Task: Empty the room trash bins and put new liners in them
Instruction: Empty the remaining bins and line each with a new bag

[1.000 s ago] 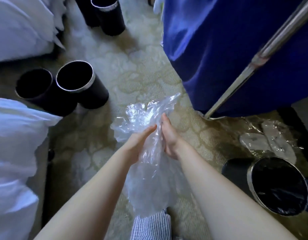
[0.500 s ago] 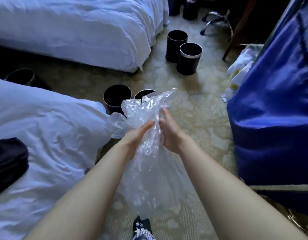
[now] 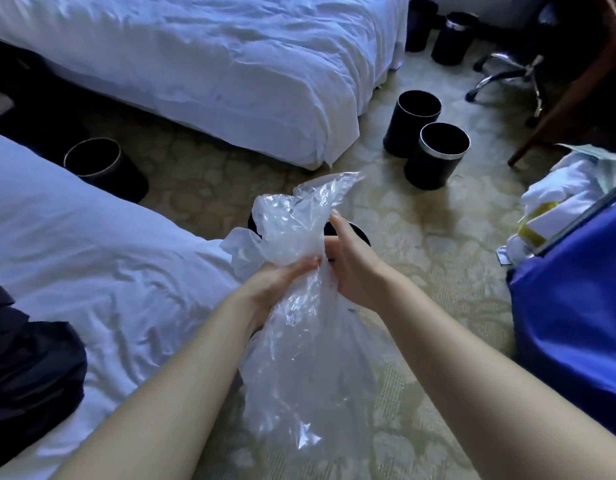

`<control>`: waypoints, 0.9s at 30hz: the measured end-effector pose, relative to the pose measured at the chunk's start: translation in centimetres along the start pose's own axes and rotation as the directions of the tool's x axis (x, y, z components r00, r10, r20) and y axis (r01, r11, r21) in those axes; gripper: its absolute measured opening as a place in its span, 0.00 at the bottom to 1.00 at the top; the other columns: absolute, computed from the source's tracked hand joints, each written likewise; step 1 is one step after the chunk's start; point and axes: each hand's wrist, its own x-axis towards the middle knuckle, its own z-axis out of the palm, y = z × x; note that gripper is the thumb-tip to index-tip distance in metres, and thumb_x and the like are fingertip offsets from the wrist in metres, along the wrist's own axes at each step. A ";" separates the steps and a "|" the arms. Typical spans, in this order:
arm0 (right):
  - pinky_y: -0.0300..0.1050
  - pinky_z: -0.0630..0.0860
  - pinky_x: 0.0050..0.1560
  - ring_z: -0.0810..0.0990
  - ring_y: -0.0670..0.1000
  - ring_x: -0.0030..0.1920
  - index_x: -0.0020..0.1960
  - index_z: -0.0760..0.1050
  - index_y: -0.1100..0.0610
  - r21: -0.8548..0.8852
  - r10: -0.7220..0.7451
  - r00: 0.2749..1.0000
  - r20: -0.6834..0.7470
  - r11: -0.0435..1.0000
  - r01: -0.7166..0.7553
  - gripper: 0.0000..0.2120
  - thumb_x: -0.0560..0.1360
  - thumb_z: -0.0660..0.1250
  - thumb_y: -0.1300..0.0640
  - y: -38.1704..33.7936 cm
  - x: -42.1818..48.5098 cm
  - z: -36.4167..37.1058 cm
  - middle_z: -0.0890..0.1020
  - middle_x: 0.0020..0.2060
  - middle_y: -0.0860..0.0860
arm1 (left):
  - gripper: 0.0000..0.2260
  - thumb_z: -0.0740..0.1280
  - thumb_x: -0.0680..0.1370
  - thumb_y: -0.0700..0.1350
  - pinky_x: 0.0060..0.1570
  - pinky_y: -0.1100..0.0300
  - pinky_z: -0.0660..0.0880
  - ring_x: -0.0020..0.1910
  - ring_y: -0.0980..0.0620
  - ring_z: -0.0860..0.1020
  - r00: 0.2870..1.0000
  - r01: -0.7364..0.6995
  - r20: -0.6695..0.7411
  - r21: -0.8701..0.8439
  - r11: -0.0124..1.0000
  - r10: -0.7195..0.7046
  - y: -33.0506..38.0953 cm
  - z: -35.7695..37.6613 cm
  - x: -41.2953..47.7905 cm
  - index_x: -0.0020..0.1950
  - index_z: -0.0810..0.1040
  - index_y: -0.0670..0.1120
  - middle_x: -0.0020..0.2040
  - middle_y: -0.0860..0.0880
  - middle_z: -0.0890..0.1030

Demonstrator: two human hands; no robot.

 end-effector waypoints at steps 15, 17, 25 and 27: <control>0.40 0.71 0.32 0.74 0.52 0.32 0.32 0.74 0.58 -0.288 -0.054 0.985 -0.167 0.958 0.004 0.18 0.79 0.63 0.55 -11.0 7.9 -12.0 0.75 0.30 0.55 | 0.03 0.68 0.75 0.47 0.33 0.74 0.73 0.37 0.65 0.81 0.998 -0.062 -0.037 -0.146 0.987 0.057 9.0 7.2 11.6 0.46 0.78 0.55 0.39 0.58 0.84; 0.44 0.68 0.36 0.70 0.55 0.37 0.34 0.73 0.60 -0.282 -0.054 0.984 -0.169 0.960 0.004 0.15 0.79 0.63 0.56 -12.3 8.7 -13.4 0.71 0.34 0.58 | 0.03 0.67 0.75 0.47 0.35 0.74 0.73 0.40 0.66 0.81 0.998 -0.049 -0.036 -0.217 0.975 0.042 10.4 8.2 12.5 0.48 0.79 0.54 0.42 0.57 0.84; 0.50 0.73 0.44 0.76 0.55 0.39 0.42 0.80 0.60 -0.205 -0.082 0.955 -0.284 0.979 0.023 0.12 0.79 0.62 0.57 -16.8 14.5 -13.7 0.79 0.38 0.59 | 0.05 0.65 0.76 0.46 0.44 0.62 0.79 0.43 0.53 0.83 0.984 -0.107 -0.174 -0.473 0.875 0.027 15.0 7.7 16.1 0.45 0.80 0.48 0.42 0.51 0.85; 0.52 0.76 0.47 0.78 0.55 0.40 0.39 0.79 0.57 -0.174 -0.076 0.947 -0.313 0.985 0.021 0.13 0.79 0.62 0.57 -17.1 16.8 -13.1 0.81 0.38 0.57 | 0.05 0.67 0.75 0.50 0.53 0.58 0.74 0.46 0.52 0.80 0.968 -0.086 -0.248 -0.453 0.887 -0.033 15.7 5.9 17.2 0.45 0.79 0.49 0.45 0.51 0.84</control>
